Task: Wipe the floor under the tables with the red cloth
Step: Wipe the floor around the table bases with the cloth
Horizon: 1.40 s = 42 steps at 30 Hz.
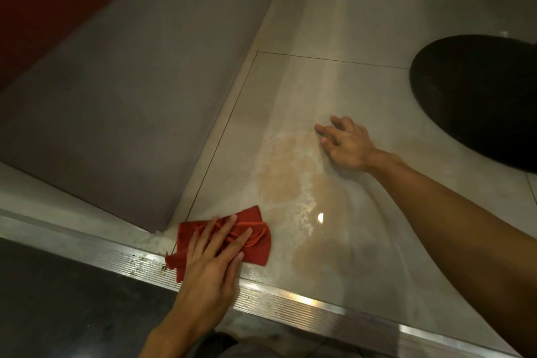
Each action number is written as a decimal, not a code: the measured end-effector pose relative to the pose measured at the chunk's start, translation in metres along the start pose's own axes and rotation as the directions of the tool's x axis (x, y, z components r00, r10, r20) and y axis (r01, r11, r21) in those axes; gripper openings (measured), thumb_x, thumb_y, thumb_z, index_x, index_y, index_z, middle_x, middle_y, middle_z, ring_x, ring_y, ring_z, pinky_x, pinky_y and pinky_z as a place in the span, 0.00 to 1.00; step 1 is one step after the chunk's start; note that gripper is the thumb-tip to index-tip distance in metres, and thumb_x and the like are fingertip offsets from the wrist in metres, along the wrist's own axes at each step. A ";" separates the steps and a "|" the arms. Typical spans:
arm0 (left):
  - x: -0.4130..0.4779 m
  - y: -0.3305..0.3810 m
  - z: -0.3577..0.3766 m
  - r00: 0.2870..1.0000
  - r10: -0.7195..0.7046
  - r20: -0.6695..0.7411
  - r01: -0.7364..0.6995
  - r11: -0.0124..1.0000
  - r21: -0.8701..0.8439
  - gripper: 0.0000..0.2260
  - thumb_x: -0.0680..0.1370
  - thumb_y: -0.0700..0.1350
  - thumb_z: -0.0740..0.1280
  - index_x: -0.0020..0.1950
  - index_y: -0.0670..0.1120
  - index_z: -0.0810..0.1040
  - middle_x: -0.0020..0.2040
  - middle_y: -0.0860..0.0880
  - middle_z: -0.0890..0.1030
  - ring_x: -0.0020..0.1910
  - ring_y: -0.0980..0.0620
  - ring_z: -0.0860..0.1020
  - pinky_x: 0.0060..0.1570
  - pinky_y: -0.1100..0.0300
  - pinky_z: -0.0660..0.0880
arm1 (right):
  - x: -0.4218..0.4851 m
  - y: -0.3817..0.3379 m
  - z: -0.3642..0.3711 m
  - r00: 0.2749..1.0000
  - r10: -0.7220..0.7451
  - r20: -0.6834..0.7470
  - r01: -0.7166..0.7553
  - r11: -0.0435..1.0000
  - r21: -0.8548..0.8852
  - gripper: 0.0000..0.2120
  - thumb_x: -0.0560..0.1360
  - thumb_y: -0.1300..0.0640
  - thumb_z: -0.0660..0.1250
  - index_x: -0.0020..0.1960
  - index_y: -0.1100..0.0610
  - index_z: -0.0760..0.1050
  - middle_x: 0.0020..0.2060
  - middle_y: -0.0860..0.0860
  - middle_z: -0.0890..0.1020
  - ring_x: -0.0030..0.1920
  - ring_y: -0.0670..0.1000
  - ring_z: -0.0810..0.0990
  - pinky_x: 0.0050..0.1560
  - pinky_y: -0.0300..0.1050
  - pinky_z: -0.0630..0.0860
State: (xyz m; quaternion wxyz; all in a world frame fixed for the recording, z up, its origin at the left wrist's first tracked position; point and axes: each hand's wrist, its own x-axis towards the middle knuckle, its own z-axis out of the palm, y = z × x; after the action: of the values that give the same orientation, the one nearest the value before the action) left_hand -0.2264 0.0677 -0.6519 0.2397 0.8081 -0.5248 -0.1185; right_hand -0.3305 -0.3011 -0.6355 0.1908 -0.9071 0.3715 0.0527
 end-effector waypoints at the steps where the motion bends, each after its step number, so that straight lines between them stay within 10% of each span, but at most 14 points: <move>1: -0.001 0.001 -0.001 0.999 0.030 0.020 -0.030 1.000 0.000 0.19 0.81 0.53 0.55 0.72 0.61 0.67 0.77 0.56 0.63 0.78 0.51 0.54 0.73 0.46 0.51 | 0.000 0.000 0.000 1.000 0.002 0.004 -0.002 1.000 0.000 0.22 0.82 0.43 0.50 0.76 0.41 0.59 0.78 0.52 0.54 0.78 0.54 0.47 0.76 0.59 0.46; 10: 0.008 -0.011 -0.018 0.931 0.288 0.225 -0.279 0.958 -0.068 0.17 0.82 0.54 0.56 0.70 0.64 0.69 0.77 0.62 0.60 0.78 0.52 0.52 0.74 0.52 0.49 | -0.003 0.001 0.000 1.000 -0.004 0.012 0.004 1.000 0.010 0.23 0.82 0.44 0.49 0.76 0.41 0.58 0.79 0.52 0.52 0.78 0.54 0.45 0.76 0.59 0.45; 24: 0.147 -0.018 -0.005 0.997 0.023 0.077 -0.017 0.997 -0.075 0.19 0.78 0.52 0.56 0.69 0.58 0.73 0.74 0.56 0.66 0.77 0.49 0.56 0.71 0.57 0.45 | -0.007 0.000 -0.007 0.999 0.002 0.039 -0.004 0.999 0.038 0.22 0.83 0.44 0.48 0.77 0.41 0.57 0.79 0.50 0.50 0.79 0.54 0.43 0.76 0.57 0.42; 37: 0.026 -0.004 -0.006 0.996 0.057 0.068 -0.054 0.998 -0.044 0.18 0.81 0.55 0.55 0.71 0.63 0.67 0.76 0.61 0.62 0.77 0.55 0.54 0.73 0.42 0.55 | -0.009 -0.003 -0.004 0.999 -0.002 0.033 0.001 1.000 0.028 0.23 0.83 0.43 0.47 0.77 0.40 0.55 0.79 0.51 0.49 0.78 0.54 0.41 0.76 0.58 0.40; 42: -0.003 0.000 -0.013 0.954 0.213 0.210 -0.199 0.976 -0.087 0.17 0.81 0.56 0.57 0.71 0.65 0.68 0.76 0.63 0.61 0.78 0.54 0.55 0.74 0.53 0.48 | -0.009 -0.002 -0.004 0.999 0.003 0.040 -0.004 0.999 0.034 0.23 0.83 0.43 0.47 0.77 0.40 0.55 0.79 0.50 0.49 0.78 0.54 0.41 0.76 0.57 0.39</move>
State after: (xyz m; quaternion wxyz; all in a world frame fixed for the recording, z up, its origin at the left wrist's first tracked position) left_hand -0.2220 0.0735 -0.6405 0.2177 0.7228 -0.6253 -0.1979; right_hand -0.3354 -0.2951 -0.6293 0.2136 -0.9018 0.3701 0.0647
